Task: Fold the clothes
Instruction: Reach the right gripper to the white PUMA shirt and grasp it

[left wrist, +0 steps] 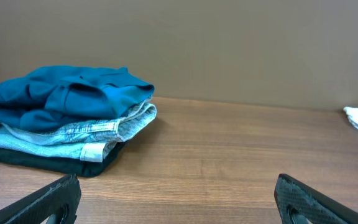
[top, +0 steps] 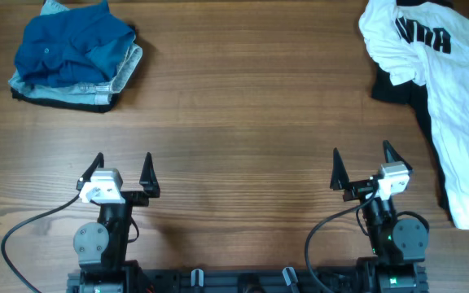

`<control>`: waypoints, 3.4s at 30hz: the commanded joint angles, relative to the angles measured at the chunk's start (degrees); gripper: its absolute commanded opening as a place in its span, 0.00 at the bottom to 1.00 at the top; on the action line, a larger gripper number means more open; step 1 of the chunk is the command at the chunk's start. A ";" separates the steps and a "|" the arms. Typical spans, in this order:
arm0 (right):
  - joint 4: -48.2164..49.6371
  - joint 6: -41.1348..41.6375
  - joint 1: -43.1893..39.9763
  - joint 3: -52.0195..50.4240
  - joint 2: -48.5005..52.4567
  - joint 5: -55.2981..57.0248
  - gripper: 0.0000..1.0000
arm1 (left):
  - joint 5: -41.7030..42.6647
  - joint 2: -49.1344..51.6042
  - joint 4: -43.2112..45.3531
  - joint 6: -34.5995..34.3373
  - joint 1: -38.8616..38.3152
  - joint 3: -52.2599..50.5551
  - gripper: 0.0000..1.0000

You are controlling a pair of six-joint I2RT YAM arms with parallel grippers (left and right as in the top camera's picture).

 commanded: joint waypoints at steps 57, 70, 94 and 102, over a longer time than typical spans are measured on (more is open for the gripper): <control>-22.14 1.86 -16.81 86.44 122.16 3.76 0.52 | 13.49 75.34 -36.85 -2.19 -0.48 66.40 1.00; -23.61 3.23 -18.67 86.47 117.09 -4.92 0.50 | 13.46 75.36 -37.05 -2.16 -0.48 66.40 1.00; -25.42 -1.01 -20.41 84.65 117.83 -0.92 0.41 | 13.46 75.45 -37.90 -2.16 -0.48 66.40 1.00; -24.26 -1.88 -20.41 83.62 118.42 -1.18 0.42 | 13.44 75.47 -37.92 -2.16 -0.48 66.40 1.00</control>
